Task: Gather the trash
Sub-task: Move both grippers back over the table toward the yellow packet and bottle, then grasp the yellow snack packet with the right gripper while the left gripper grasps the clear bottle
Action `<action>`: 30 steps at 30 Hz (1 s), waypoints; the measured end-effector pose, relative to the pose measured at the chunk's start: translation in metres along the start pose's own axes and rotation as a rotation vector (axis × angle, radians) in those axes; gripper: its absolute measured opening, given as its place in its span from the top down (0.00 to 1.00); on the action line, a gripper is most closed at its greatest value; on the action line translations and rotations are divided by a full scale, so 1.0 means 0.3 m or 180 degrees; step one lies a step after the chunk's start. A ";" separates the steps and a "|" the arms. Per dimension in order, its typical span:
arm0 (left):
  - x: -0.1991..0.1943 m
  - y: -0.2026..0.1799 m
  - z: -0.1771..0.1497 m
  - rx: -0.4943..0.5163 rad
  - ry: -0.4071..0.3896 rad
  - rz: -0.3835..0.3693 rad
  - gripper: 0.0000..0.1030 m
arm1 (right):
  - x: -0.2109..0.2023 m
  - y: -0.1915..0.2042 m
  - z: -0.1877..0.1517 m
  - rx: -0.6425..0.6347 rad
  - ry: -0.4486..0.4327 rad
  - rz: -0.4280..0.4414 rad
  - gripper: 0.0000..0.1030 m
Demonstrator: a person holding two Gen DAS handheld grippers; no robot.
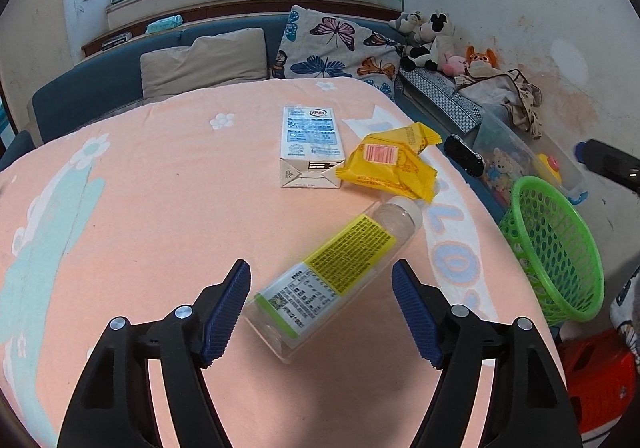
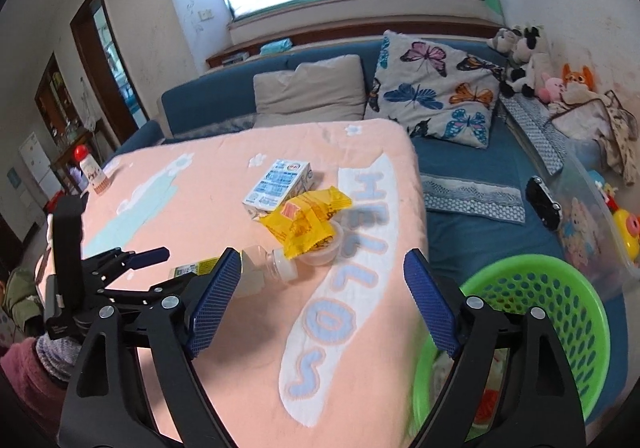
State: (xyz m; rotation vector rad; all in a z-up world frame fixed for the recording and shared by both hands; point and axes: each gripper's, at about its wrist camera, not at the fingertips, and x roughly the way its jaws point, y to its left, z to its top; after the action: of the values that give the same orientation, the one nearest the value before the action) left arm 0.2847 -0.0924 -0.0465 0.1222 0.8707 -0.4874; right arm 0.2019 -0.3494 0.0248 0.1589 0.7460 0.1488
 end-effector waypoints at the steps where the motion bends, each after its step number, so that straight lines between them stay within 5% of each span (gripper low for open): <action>1: 0.002 0.005 0.000 0.0006 0.0002 -0.0017 0.31 | 0.032 0.007 0.006 -0.0030 0.0045 0.0003 0.19; 14: 0.041 0.059 0.008 0.0086 0.0094 -0.0168 0.30 | 0.379 0.036 0.034 -0.0154 0.0454 0.0060 0.19; 27: 0.101 0.059 0.016 0.0232 0.0209 -0.0270 0.30 | 0.584 0.015 0.072 -0.0008 0.0643 0.0218 0.19; 30: 0.116 0.051 0.022 0.0255 0.0227 -0.0308 0.30 | 0.596 0.018 0.078 -0.0033 0.0642 0.0224 0.37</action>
State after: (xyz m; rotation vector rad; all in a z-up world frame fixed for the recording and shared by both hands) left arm 0.3153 -0.0933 -0.0699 0.1720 0.9301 -0.6117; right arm 0.3472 -0.3121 -0.0754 0.1619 0.9408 0.2380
